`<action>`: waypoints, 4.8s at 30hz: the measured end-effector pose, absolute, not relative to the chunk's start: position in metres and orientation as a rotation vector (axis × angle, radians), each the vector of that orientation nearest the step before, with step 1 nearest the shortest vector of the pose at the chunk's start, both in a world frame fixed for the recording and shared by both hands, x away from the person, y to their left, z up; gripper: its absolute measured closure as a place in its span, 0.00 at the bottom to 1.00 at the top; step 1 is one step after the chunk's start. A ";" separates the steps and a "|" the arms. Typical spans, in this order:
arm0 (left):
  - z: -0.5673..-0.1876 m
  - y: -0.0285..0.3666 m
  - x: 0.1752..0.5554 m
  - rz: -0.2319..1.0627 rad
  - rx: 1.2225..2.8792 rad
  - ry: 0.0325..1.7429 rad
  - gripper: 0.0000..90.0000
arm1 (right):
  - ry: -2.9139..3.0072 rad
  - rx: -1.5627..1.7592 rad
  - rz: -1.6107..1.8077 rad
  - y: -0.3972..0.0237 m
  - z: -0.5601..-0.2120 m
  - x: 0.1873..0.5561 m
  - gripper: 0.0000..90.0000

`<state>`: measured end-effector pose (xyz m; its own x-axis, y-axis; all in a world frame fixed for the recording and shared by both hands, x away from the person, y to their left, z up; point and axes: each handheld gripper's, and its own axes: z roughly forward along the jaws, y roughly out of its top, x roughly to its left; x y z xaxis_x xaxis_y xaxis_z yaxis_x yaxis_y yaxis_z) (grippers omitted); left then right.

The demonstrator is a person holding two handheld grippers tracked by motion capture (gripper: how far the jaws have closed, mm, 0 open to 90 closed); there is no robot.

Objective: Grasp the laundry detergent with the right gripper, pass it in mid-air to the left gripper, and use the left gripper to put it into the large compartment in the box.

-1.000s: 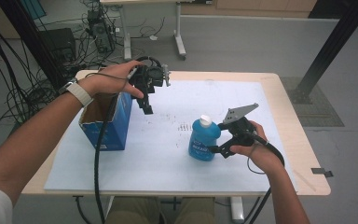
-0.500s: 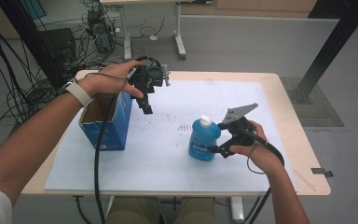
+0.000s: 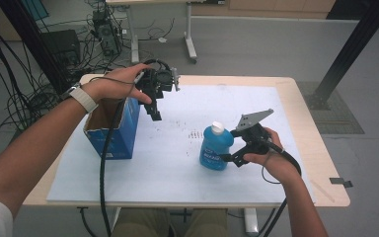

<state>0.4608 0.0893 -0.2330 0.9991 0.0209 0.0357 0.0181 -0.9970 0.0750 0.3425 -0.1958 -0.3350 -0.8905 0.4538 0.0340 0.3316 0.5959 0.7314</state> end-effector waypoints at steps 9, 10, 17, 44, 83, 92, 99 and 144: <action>-0.232 0.090 0.461 0.056 3.069 0.028 0.13 | 2.664 0.662 1.174 -0.195 -0.336 0.342 0.09; -0.233 0.090 0.460 0.056 3.068 0.030 0.13 | 2.663 0.665 1.176 -0.195 -0.336 0.342 0.09; -0.233 0.089 0.461 0.055 3.069 0.032 0.13 | 2.661 0.666 1.177 -0.196 -0.337 0.342 0.09; -0.233 0.090 0.461 0.057 3.067 0.036 0.13 | 2.660 0.675 1.181 -0.195 -0.339 0.341 0.09; -0.234 0.089 0.462 0.054 3.068 0.033 0.13 | 2.634 0.684 1.231 -0.192 -0.352 0.339 0.09; -0.234 0.089 0.462 0.054 3.070 0.028 0.13 | 2.603 0.680 1.257 -0.187 -0.360 0.343 0.09; -0.234 0.088 0.462 0.052 3.070 0.032 0.13 | 2.586 0.656 1.288 -0.184 -0.365 0.346 0.10; -0.235 0.089 0.461 0.054 3.068 0.030 0.13 | 2.554 0.631 1.343 -0.180 -0.378 0.350 0.20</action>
<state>0.4614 0.0887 -0.2349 0.9992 0.0209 0.0346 0.0183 -0.9971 0.0737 0.3503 -0.1802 -0.3784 -0.8920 0.4511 0.0309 0.2810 0.4995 0.8195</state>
